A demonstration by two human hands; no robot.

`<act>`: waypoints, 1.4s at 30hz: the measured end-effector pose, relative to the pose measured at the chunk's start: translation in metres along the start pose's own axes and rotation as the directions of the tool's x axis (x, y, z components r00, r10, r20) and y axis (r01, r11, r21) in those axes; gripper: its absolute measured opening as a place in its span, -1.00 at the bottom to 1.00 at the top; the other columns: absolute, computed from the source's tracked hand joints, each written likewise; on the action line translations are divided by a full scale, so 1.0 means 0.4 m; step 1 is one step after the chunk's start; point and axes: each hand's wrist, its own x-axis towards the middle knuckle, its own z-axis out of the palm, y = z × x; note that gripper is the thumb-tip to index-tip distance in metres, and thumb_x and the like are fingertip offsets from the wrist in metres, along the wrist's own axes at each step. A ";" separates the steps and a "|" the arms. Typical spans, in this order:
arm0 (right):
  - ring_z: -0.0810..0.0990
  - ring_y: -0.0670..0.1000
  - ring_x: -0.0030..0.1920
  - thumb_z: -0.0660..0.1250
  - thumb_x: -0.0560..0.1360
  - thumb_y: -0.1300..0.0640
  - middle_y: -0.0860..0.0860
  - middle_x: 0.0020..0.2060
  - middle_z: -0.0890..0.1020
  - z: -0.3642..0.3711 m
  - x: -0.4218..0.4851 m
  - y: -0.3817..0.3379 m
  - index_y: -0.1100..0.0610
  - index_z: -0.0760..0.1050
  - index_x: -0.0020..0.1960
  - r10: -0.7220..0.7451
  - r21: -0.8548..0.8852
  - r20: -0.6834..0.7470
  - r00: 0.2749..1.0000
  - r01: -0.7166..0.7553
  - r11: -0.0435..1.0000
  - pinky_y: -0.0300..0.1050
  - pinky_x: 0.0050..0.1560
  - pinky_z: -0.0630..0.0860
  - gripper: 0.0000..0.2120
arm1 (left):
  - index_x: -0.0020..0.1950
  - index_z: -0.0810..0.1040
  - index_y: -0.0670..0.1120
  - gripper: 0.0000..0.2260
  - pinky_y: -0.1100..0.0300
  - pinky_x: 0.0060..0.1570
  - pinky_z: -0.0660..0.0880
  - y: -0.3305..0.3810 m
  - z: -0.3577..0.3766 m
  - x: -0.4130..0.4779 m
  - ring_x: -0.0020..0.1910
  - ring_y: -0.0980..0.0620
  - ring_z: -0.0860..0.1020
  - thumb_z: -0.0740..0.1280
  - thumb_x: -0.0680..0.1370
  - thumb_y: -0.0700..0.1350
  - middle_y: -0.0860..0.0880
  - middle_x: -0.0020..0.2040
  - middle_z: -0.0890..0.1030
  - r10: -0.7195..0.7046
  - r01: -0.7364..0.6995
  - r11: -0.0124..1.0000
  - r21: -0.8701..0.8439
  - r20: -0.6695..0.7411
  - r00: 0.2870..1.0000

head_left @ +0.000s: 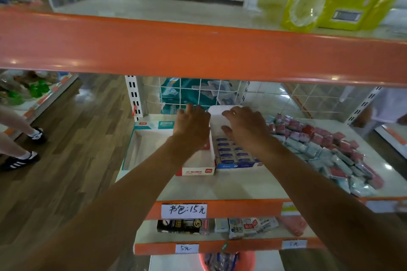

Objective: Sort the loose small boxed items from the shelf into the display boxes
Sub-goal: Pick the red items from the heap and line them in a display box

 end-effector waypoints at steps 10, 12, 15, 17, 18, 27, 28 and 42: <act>0.34 0.11 0.38 0.20 0.54 -0.20 0.02 0.39 0.39 0.018 -0.171 0.254 -0.06 0.28 0.44 0.203 0.020 0.006 0.979 -0.203 0.979 0.10 0.30 0.30 -0.48 | 0.48 0.16 -0.02 -0.54 -0.09 0.33 0.21 0.256 -0.056 0.070 0.46 -0.18 0.11 0.10 0.62 0.13 -0.15 0.47 0.17 0.138 -0.142 0.978 -0.151 -0.034 0.990; 0.36 0.10 0.37 0.20 0.54 -0.19 0.00 0.40 0.38 0.016 -0.203 0.298 -0.07 0.26 0.45 0.243 0.025 0.018 0.970 -0.244 0.970 0.10 0.28 0.34 -0.48 | 0.49 0.15 -0.02 -0.54 -0.09 0.34 0.19 0.304 -0.068 0.079 0.47 -0.19 0.08 0.08 0.63 0.11 -0.16 0.48 0.15 0.171 -0.173 0.972 -0.162 -0.022 0.985; 0.32 0.11 0.39 0.19 0.55 -0.18 0.01 0.41 0.35 0.022 -0.245 0.366 -0.07 0.18 0.48 0.322 0.031 0.070 0.944 -0.324 0.945 0.16 0.32 0.31 -0.46 | 0.48 0.15 -0.03 -0.55 -0.08 0.33 0.20 0.377 -0.079 0.092 0.47 -0.21 0.08 0.08 0.63 0.09 -0.18 0.47 0.15 0.220 -0.221 0.962 -0.160 -0.020 0.975; 0.29 0.11 0.40 0.17 0.56 -0.18 0.01 0.42 0.33 0.028 -0.269 0.408 -0.07 0.19 0.47 0.353 0.024 0.092 0.931 -0.356 0.934 0.14 0.36 0.27 -0.47 | 0.48 0.16 -0.04 -0.54 -0.07 0.32 0.22 0.421 -0.084 0.100 0.46 -0.20 0.10 0.08 0.63 0.09 -0.18 0.46 0.17 0.245 -0.245 0.958 -0.152 -0.021 0.969; 0.29 0.10 0.41 0.17 0.56 -0.19 0.00 0.42 0.33 0.032 -0.279 0.428 -0.08 0.20 0.47 0.364 0.020 0.099 0.926 -0.367 0.930 0.13 0.37 0.26 -0.48 | 0.49 0.15 -0.04 -0.54 -0.07 0.31 0.22 0.440 -0.085 0.104 0.45 -0.20 0.11 0.08 0.63 0.09 -0.17 0.45 0.18 0.252 -0.252 0.956 -0.151 -0.021 0.967; 0.36 0.09 0.35 0.16 0.55 -0.18 -0.01 0.33 0.43 0.078 -0.317 0.565 -0.10 0.24 0.44 0.426 0.048 0.113 0.898 -0.433 0.900 0.11 0.28 0.33 -0.52 | 0.46 0.22 0.00 -0.57 -0.02 0.23 0.24 0.586 -0.058 0.172 0.35 -0.11 0.23 0.16 0.59 -0.03 -0.08 0.41 0.29 0.283 -0.281 0.940 -0.192 -0.020 0.959; 0.38 0.09 0.33 0.15 0.56 -0.18 0.00 0.30 0.45 0.083 -0.316 0.574 -0.10 0.26 0.43 0.427 0.051 0.110 0.897 -0.435 0.899 0.10 0.27 0.34 -0.53 | 0.46 0.24 -0.01 -0.56 -0.03 0.23 0.25 0.600 -0.051 0.183 0.35 -0.12 0.24 0.17 0.58 0.00 -0.08 0.41 0.31 0.281 -0.277 0.942 -0.189 -0.008 0.960; 0.52 0.13 0.15 0.16 0.59 -0.11 0.11 0.17 0.56 0.169 -0.296 0.633 -0.02 0.53 0.24 0.382 0.172 0.114 0.917 -0.397 0.901 0.06 0.16 0.50 -0.68 | 0.38 0.39 -0.07 -0.60 -0.03 0.30 0.34 0.701 0.017 0.265 0.32 -0.09 0.33 0.17 0.60 0.07 -0.06 0.31 0.45 0.245 -0.241 0.967 -0.088 0.039 0.969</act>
